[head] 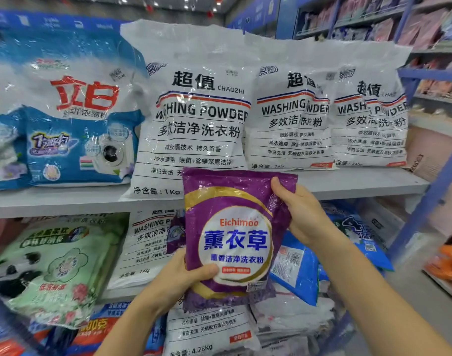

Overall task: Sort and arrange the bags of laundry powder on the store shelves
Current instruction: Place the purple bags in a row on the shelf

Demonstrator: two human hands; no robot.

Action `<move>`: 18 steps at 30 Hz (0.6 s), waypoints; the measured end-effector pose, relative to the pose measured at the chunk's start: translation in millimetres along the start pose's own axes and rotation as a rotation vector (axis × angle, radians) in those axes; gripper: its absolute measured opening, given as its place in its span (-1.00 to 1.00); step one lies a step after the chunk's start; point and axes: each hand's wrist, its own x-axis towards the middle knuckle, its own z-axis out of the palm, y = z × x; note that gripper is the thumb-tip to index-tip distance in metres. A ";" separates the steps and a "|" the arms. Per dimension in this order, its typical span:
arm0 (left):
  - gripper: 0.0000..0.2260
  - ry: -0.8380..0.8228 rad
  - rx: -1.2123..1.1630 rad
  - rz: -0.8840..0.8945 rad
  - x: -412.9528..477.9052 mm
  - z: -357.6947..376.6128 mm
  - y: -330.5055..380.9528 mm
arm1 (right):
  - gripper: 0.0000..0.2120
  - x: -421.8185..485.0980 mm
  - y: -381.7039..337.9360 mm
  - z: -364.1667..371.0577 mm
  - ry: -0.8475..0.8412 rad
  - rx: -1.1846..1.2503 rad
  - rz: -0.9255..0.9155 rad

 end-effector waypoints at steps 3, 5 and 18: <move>-0.39 0.048 -0.025 0.040 -1.2 -0.8 8.8 | -0.82 4.2 -5.9 5.0 0.002 0.001 0.014; -0.21 0.061 -0.111 0.019 0.0 -5.6 11.0 | -0.82 5.5 -9.9 11.4 0.004 0.031 0.007; -0.42 0.195 -0.688 0.252 12.4 -1.5 26.0 | -0.81 16.8 -88.6 78.2 -0.044 0.125 -0.167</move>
